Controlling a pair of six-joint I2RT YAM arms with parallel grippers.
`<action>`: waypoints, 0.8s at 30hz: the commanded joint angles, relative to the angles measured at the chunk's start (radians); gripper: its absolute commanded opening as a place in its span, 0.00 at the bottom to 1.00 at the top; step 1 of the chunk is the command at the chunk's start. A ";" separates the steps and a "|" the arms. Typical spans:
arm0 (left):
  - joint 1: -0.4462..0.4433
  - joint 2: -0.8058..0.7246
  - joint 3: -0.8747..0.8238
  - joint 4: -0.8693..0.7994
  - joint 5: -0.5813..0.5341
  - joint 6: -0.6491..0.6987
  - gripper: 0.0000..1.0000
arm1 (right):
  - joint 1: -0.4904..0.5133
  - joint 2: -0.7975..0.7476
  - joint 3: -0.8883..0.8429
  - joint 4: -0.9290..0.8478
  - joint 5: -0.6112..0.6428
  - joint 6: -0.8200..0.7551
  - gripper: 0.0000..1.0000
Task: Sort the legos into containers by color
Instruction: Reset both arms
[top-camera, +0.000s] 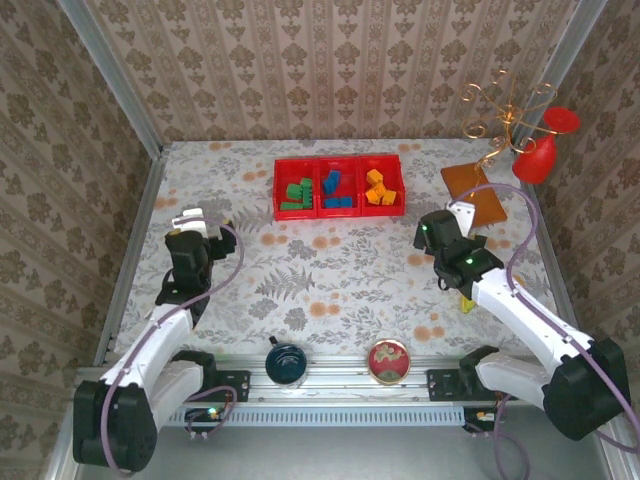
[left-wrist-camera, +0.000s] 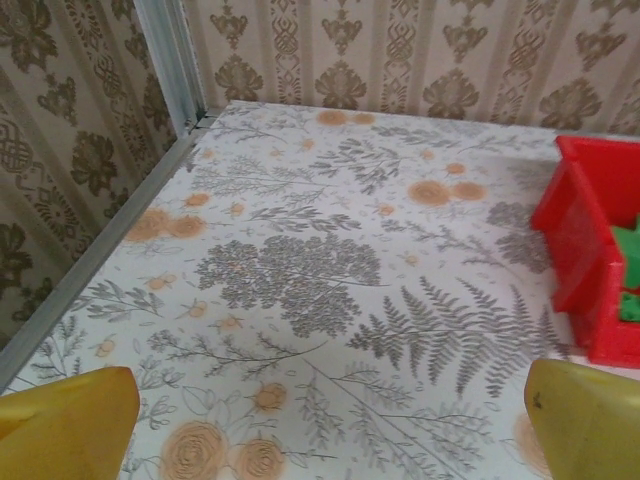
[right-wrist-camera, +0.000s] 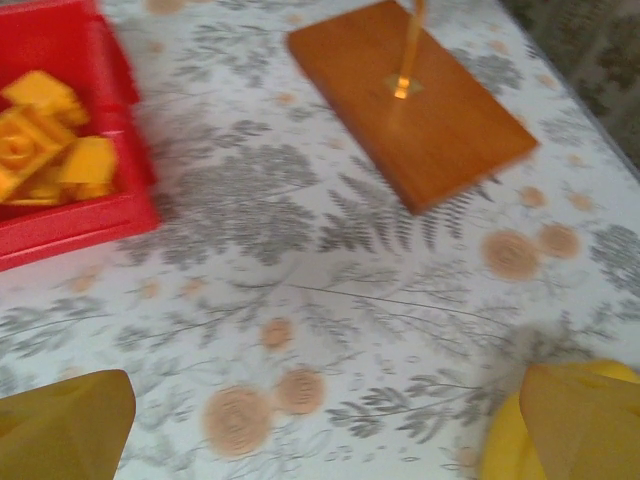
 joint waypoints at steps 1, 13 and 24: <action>0.020 0.055 -0.021 0.118 -0.039 0.090 1.00 | -0.035 -0.015 -0.041 0.087 0.074 -0.025 1.00; 0.076 0.249 -0.043 0.349 0.096 0.166 1.00 | -0.108 0.034 -0.163 0.396 0.115 -0.292 1.00; 0.128 0.379 -0.054 0.505 0.193 0.224 1.00 | -0.221 0.002 -0.243 0.575 0.000 -0.378 1.00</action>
